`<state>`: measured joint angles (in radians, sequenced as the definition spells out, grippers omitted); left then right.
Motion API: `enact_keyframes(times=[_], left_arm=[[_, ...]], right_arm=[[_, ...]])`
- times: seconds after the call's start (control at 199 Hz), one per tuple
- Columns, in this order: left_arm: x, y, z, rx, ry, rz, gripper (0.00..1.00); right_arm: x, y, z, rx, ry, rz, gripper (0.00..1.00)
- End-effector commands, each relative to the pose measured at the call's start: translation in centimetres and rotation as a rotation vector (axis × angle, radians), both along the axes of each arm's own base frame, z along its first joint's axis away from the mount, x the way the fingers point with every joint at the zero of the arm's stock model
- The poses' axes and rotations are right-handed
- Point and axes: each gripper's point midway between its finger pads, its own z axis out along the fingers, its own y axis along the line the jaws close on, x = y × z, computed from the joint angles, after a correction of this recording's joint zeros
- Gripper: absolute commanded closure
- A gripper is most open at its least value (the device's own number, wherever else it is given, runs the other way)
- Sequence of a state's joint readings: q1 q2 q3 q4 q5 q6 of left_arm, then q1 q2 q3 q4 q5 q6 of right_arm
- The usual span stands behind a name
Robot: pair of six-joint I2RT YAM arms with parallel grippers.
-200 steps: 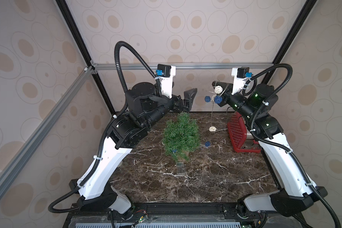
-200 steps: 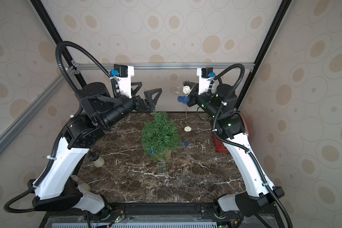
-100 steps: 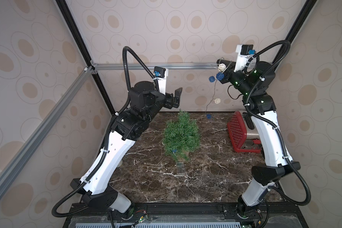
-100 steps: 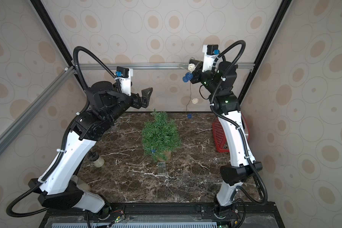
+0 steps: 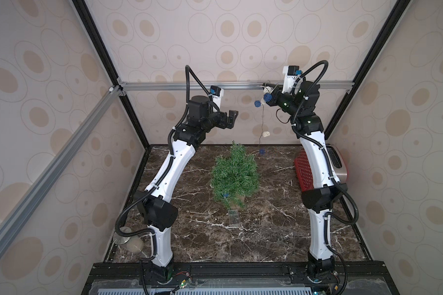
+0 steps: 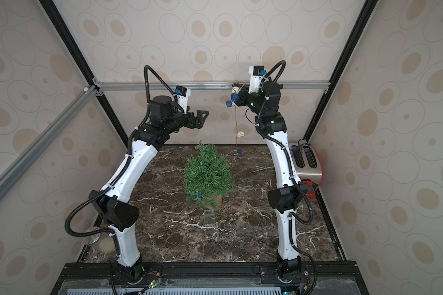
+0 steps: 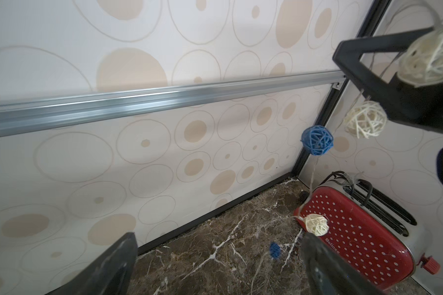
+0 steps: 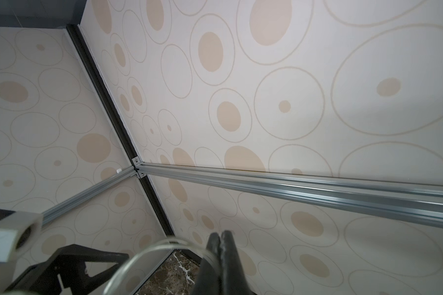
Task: Remove string lights from the small christmas tree
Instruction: Remove the light string from the Christmas tree.
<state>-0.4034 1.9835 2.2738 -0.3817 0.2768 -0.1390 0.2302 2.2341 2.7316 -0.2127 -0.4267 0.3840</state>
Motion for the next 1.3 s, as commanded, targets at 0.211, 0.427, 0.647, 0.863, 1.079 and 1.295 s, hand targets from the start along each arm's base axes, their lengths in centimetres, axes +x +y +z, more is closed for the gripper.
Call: enact_keyframes(times=[0.211,0.427,0.647,0.863,1.079,1.295], left_arm=[[2.4,-2.7,-1.3,-0.017,-0.044,-0.159,0.01],[3.9,-3.5,-4.2,-0.02,-0.005,-0.177,0.01],[5.0,-4.1,-6.3,-0.017,0.012,-0.187,0.01],[5.4,-5.4,-8.3,-0.038,0.022,-0.253,0.01],[5.9,-6.1,-10.0,-0.056,0.051,-0.293,0.01],[7.1,-6.2,-12.2,-0.046,0.072,-0.259,0.01]], right_arm=[[-0.3,-2.0,5.8,0.345,-0.102,0.013,1.0],[0.7,-2.0,5.7,0.469,-0.098,0.052,1.0],[1.3,-1.4,4.7,0.481,-0.067,0.065,1.0],[1.6,-0.2,4.0,0.502,-0.058,0.09,1.0],[2.4,0.7,2.9,0.532,-0.041,0.113,1.0],[2.4,1.7,2.4,0.536,-0.038,0.136,1.0]])
